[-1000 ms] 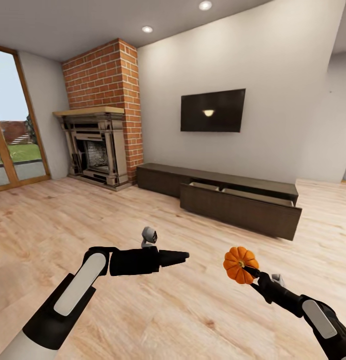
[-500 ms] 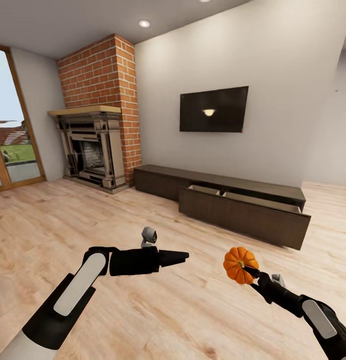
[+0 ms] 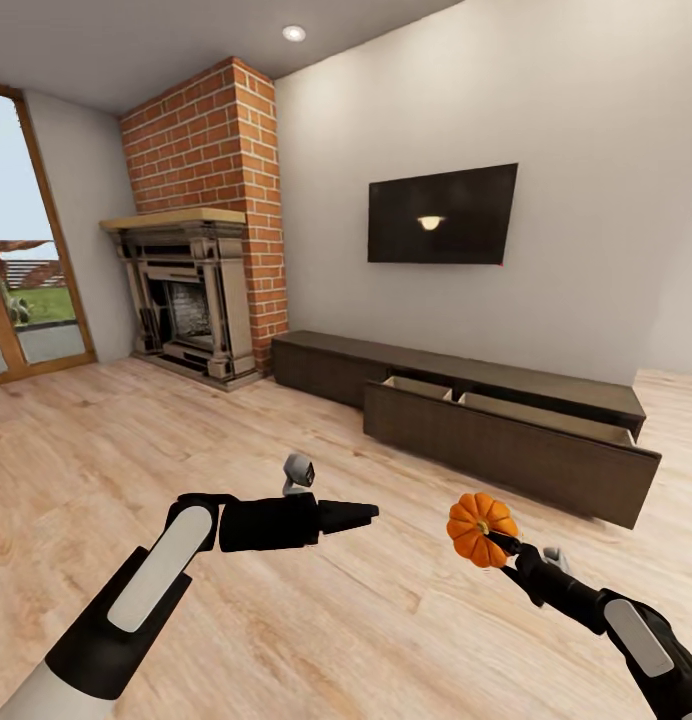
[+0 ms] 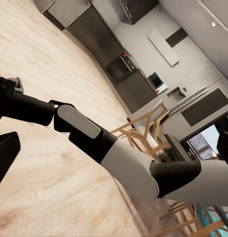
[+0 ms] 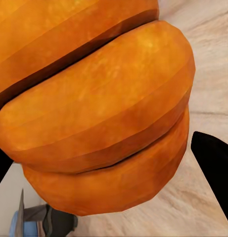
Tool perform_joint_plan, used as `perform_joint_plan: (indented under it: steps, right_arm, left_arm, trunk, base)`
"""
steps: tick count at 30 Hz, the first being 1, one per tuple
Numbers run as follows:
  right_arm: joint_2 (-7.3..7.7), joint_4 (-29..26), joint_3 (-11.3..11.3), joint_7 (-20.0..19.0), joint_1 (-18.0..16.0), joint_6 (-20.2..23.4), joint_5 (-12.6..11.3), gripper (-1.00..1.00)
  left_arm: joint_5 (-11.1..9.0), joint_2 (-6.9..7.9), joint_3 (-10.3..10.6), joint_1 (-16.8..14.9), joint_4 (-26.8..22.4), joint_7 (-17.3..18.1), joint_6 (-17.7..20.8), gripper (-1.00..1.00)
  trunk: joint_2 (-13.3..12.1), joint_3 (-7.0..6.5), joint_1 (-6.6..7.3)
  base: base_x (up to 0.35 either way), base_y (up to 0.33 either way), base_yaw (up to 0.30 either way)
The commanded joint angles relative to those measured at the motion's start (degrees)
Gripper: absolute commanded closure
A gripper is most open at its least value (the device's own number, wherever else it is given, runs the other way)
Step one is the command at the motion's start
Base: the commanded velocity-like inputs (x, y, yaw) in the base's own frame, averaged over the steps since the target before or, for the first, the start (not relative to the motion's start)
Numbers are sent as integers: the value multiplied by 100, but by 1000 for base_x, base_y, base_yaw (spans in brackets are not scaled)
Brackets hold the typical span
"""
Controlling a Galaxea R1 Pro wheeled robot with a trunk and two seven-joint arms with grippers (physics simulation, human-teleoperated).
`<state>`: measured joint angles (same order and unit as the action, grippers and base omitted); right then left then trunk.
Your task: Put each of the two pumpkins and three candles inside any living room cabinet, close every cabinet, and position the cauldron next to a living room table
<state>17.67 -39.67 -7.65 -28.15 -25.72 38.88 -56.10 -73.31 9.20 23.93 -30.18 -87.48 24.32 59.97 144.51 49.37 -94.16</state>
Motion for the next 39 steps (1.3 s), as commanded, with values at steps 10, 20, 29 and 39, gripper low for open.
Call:
perform_joint_plan:
  steps: [10, 20, 29, 39]
  right_arm:
    - [-9, -5, -17, 20, -4, 75, -94, 100]
    - [-8, -5, -17, 20, -4, 76, -94, 100]
    - [-9, -4, -17, 20, -4, 76, -93, 100]
    - [-9, -2, -17, 20, -4, 76, -89, 100]
  left_arm:
    - [36, 0, 9, -7, 3, 47, 3, -100]
    - [36, -6, 14, -7, 6, 38, 3, -100]
    - [36, -1, 4, -10, 4, 45, 3, -100]
    - [36, 3, -1, -7, 3, 46, 3, -100]
  trunk:
    - [3, 62, -2]
    - [3, 119, -2]
    - [3, 170, -2]
    - [3, 227, -2]
  base:
    - [330, -74, 226]
    - [330, -57, 231]
    - [314, -4, 231]
    - [224, 0, 230]
